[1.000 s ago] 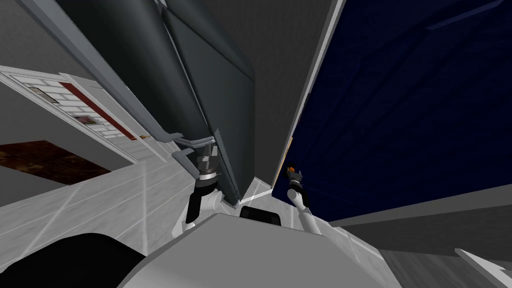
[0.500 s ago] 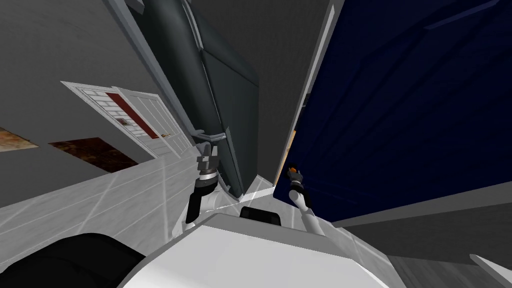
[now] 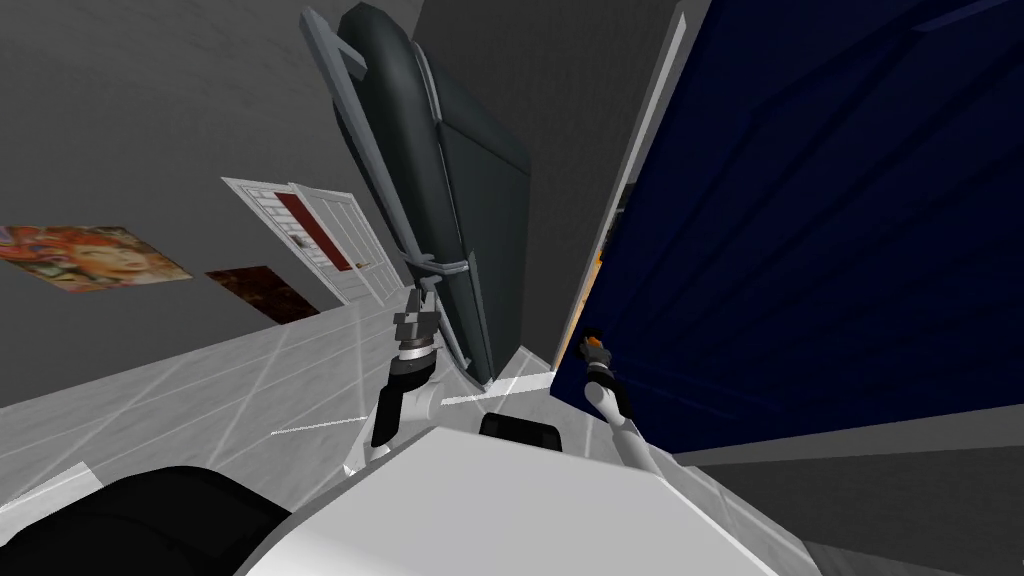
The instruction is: Pull the door open
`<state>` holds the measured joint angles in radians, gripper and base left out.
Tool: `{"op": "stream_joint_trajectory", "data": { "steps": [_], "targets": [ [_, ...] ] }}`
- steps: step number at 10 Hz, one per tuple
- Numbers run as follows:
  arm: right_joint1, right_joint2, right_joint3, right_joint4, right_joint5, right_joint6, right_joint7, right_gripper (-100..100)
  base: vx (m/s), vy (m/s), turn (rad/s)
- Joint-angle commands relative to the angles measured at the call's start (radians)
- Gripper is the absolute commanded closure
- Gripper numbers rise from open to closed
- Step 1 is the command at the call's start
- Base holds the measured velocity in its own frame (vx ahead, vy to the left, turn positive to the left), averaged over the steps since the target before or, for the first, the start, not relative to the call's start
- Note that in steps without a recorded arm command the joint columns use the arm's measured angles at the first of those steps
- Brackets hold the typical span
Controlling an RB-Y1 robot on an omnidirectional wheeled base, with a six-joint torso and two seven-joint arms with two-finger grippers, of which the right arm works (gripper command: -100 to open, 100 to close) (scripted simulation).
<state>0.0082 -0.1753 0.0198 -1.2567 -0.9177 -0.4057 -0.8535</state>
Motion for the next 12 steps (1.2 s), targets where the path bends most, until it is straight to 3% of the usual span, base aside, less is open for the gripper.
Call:
{"op": "stream_joint_trajectory", "data": {
  "steps": [1, 4, 7, 12],
  "targets": [
    [0.008, -0.034, 0.0, 0.008, -0.004, -0.019, -0.031, 100, -0.085, -0.004, 0.127],
    [0.015, -0.074, 0.012, 0.008, -0.013, -0.02, -0.071, 100, -0.089, -0.005, 0.138],
    [0.027, -0.137, 0.03, 0.009, -0.027, -0.021, -0.135, 100, -0.105, 0.027, 0.168],
    [0.041, -0.217, 0.053, 0.01, -0.044, -0.022, -0.214, 100, -0.102, 0.022, 0.114]
  ]
}}
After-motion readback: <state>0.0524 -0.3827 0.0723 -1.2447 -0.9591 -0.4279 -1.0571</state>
